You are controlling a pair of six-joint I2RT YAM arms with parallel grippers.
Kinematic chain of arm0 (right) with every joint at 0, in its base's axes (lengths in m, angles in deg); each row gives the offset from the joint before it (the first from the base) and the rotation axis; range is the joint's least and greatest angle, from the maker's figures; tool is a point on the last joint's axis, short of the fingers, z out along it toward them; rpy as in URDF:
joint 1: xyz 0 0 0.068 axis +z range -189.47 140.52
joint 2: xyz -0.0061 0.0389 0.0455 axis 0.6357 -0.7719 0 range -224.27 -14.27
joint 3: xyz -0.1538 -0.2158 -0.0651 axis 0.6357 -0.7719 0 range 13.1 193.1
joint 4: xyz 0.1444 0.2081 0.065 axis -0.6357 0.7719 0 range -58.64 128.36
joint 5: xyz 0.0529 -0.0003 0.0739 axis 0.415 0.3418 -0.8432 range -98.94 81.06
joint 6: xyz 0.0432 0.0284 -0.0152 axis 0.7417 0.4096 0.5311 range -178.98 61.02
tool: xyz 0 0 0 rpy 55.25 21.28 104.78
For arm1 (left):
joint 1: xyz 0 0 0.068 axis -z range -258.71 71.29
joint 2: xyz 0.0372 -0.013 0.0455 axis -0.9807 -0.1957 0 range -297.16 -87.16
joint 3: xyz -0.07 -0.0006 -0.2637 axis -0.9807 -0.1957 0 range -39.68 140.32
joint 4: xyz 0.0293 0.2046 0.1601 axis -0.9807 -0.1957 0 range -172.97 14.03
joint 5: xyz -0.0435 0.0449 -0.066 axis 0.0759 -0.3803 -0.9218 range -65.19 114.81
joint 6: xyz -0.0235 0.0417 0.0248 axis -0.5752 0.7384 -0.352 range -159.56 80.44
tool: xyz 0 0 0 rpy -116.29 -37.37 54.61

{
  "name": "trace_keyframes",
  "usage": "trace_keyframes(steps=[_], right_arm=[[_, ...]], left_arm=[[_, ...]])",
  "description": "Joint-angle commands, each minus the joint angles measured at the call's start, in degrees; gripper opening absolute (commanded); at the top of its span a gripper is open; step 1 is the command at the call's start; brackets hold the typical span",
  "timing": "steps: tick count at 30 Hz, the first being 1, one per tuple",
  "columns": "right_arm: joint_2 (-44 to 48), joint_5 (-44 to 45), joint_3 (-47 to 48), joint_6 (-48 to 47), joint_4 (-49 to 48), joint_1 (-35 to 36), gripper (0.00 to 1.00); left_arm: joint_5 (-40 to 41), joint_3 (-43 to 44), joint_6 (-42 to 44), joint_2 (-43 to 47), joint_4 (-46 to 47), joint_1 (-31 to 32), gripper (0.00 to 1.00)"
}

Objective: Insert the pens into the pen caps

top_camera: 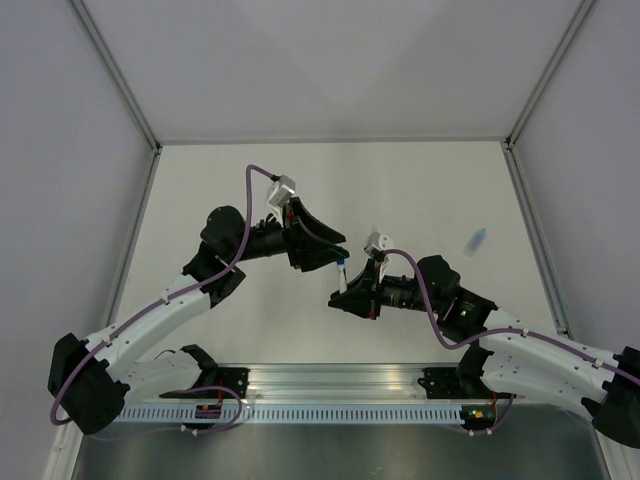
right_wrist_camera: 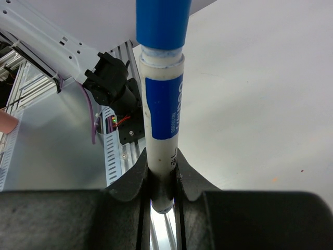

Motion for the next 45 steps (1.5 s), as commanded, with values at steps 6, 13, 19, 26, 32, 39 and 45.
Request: trace_keyframes(steps=[6,13,19,26,32,39,45], right_arm=[[-0.9,0.0,2.9,-0.6,-1.0,0.4,0.0],[-0.6,4.1,2.6,-0.4,-1.8,0.4,0.0],[0.3,7.2,2.8,1.4,-4.6,0.5,0.0],[2.9,13.9,2.1,-1.1,-6.3,0.5,0.0],[2.3,17.1,5.8,-1.7,-4.6,0.4,0.0],[1.1,23.3,12.1,-5.4,-2.7,0.4,0.0],[-0.8,26.1,19.6,-7.9,-1.5,0.3,0.0]], left_arm=[[-3.4,2.0,0.9,-1.5,-0.2,1.0,0.31],[-7.6,-0.1,2.1,-2.8,-2.7,2.5,0.02],[-11.4,-5.5,-0.5,-2.2,4.6,3.5,0.02],[-15.5,-12.5,-11.1,-6.5,20.3,3.5,0.02],[-16.8,-14.3,-14.0,-7.5,23.2,3.8,0.02],[-16.2,-14.8,-11.3,-7.7,19.8,4.3,0.02],[-16.3,-14.9,-12.0,-8.8,21.2,5.1,0.02]])
